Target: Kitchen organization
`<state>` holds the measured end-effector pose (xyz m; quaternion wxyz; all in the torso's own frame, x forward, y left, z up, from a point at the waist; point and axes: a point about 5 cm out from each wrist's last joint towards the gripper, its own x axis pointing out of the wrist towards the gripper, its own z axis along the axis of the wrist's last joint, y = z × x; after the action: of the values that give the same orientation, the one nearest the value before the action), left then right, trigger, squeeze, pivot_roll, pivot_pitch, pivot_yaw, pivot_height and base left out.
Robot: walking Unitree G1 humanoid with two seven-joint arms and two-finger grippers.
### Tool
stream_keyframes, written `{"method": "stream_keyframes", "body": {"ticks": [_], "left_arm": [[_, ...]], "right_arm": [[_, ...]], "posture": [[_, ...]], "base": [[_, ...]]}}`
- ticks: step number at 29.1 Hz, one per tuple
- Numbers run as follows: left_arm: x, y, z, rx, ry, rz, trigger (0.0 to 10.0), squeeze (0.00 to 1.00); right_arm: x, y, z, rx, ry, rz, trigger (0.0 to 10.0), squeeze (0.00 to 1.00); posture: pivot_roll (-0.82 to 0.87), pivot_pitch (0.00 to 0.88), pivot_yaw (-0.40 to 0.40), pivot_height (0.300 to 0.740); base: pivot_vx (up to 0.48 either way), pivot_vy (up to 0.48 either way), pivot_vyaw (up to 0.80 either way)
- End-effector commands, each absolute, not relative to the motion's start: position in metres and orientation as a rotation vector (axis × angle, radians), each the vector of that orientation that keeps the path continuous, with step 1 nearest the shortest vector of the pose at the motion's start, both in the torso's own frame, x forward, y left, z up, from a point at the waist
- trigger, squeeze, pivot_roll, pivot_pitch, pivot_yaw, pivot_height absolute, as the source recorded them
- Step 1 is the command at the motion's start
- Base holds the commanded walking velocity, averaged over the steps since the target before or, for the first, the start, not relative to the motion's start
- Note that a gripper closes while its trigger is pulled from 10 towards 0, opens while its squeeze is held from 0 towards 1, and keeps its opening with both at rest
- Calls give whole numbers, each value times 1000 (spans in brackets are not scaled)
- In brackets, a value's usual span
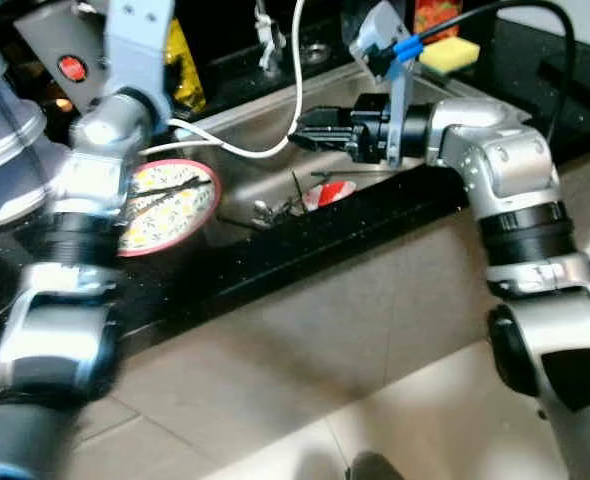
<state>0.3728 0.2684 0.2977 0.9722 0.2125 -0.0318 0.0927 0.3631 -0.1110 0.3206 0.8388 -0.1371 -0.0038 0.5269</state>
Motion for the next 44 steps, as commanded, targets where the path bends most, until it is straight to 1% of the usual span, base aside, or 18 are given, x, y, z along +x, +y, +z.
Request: {"method": "stream_keyframes", "body": {"ticks": [1,2,3,4,8,9,10,17,20,24,29,33,35,37,39,40,42,44], "left_arm": [[366,288,296,455,-27,251,10000,0],[361,299,295,490,-13,283,10000,0],[348,326,284,527,38,404,10000,0],[348,326,284,527,38,404,10000,0],[334,347,272,487,95,517,10000,0],[324,359,271,441,108,555,10000,0],[289,400,258,386,226,565,10000,0],[287,400,252,380,244,570,10000,0],[281,401,249,381,271,550,10000,0],[270,410,239,349,326,528,10000,0],[263,411,227,309,370,484,10000,0],[258,414,217,341,431,498,10000,0],[262,407,211,329,449,441,10000,0],[275,390,213,311,401,336,10000,0],[280,383,217,306,373,297,10000,0],[286,376,223,299,341,256,10000,1000],[296,360,236,262,286,165,10000,1000],[299,355,240,245,272,133,10000,1000]], "right_arm": [[363,-104,322,-294,-20,1140,10000,0],[363,-104,322,-293,-21,1141,10000,0],[365,-102,322,-286,-26,1142,10000,0],[365,-102,322,-286,-26,1142,10000,0],[366,-99,322,-279,-32,1147,10000,0],[366,-97,322,-277,-31,1152,10000,0],[367,-84,310,-251,7,1214,10000,0],[367,-77,304,-251,25,1237,10000,0],[368,-67,301,-244,33,1261,10000,0],[369,-59,300,-236,38,1278,10000,0],[370,-59,299,-247,51,1285,10000,0],[371,-59,300,-254,55,1287,10000,0],[372,-60,301,-257,55,1283,10000,0],[373,-60,302,-260,56,1278,10000,0],[373,-60,302,-262,56,1277,10000,0],[373,-60,302,-263,57,1276,10000,0],[373,-61,302,-264,57,1269,10000,0],[374,-62,302,-265,57,1266,10000,0]], "posture": [[-79,21,173,740],[-74,21,171,740],[-55,21,165,740],[-55,21,165,740],[-48,27,157,740],[-38,32,150,740],[22,79,105,740],[29,82,101,740],[54,98,77,740],[62,112,60,740],[57,122,34,740],[55,123,25,740],[47,127,18,740],[41,128,20,740],[40,128,22,740],[36,128,25,740],[27,129,34,740],[27,129,34,740]], "base": [[0,0,0],[0,0,0],[0,0,0],[0,0,0],[0,0,0],[0,0,0],[0,0,0],[0,0,0],[0,0,0],[0,0,0],[0,0,0],[0,0,0],[0,0,0],[0,0,0],[0,0,0],[0,0,0],[0,0,0],[0,0,0]]}}
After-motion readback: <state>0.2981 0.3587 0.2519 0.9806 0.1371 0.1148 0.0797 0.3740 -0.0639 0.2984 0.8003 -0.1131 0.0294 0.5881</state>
